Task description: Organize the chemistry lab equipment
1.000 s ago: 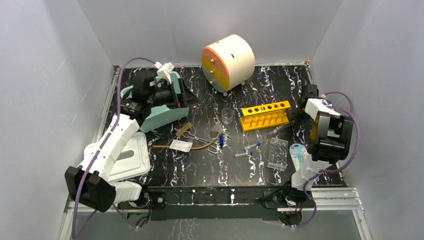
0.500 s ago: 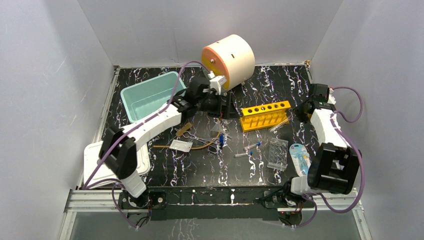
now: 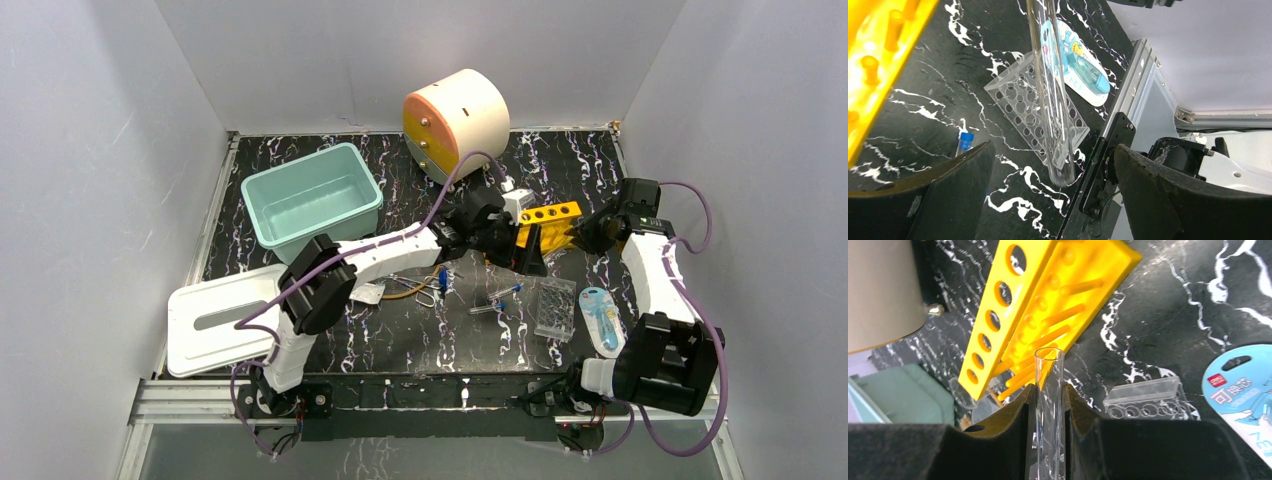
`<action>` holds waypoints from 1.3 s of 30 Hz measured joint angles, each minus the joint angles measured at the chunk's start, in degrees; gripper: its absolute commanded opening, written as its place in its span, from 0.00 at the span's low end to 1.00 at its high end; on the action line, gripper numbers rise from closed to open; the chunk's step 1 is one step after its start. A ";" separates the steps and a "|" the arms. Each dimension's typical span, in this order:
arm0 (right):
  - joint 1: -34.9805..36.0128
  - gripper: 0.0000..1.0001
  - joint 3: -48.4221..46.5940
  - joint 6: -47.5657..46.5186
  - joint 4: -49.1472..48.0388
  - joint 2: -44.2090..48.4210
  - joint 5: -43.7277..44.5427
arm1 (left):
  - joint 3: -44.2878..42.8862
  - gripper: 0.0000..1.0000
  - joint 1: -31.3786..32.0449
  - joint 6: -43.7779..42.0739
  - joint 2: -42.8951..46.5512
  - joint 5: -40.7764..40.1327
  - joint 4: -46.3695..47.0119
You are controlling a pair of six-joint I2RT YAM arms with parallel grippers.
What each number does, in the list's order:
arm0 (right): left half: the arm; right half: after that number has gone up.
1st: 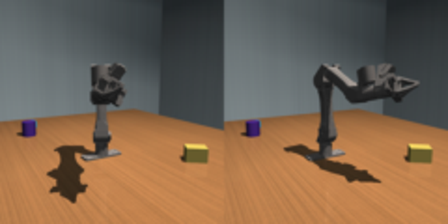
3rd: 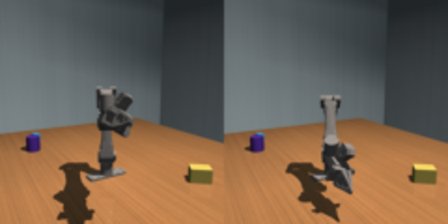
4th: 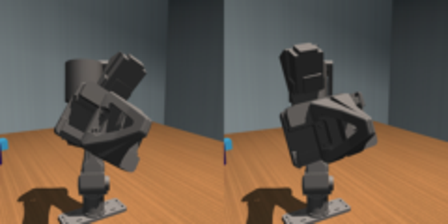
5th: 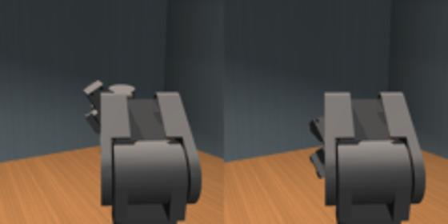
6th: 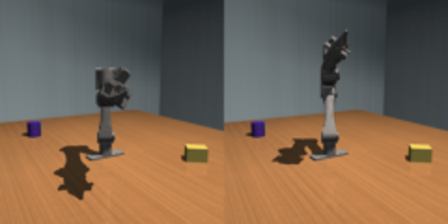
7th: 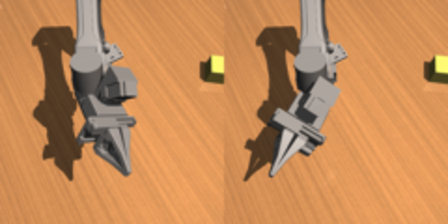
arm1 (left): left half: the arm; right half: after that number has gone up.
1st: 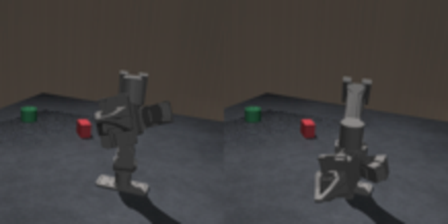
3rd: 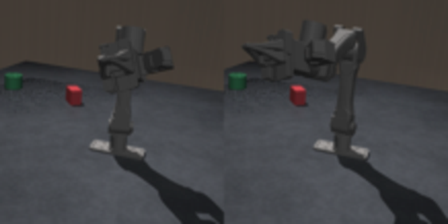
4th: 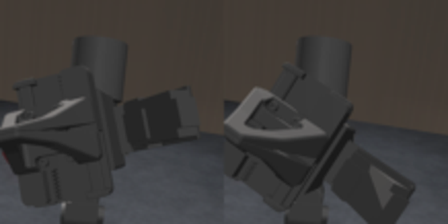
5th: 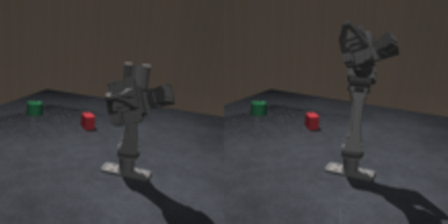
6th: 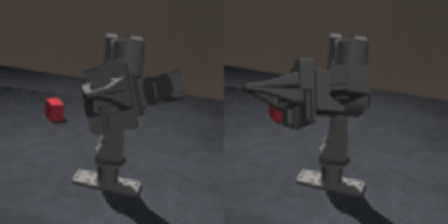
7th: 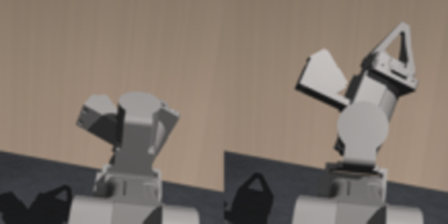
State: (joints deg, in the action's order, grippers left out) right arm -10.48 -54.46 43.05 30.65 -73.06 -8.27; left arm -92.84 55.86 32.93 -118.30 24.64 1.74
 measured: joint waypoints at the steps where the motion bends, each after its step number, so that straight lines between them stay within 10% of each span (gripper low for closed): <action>1: 0.00 0.26 0.11 0.00 -0.02 0.52 -1.09 | -0.48 0.80 0.26 0.28 -0.63 0.24 0.11; 32: 0.00 0.27 1.88 -4.28 -2.97 2.62 -12.55 | -8.92 0.19 0.61 4.59 -6.91 0.81 -5.20; 39: 0.00 0.48 1.88 -4.35 -3.39 2.64 -12.92 | -9.01 0.00 0.57 4.11 -6.91 1.33 -5.33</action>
State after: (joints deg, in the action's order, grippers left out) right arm -10.48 -52.58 38.70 27.27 -70.41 -21.19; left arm -101.84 56.42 37.04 -125.21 25.98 -3.60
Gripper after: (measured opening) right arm 0.373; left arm 0.211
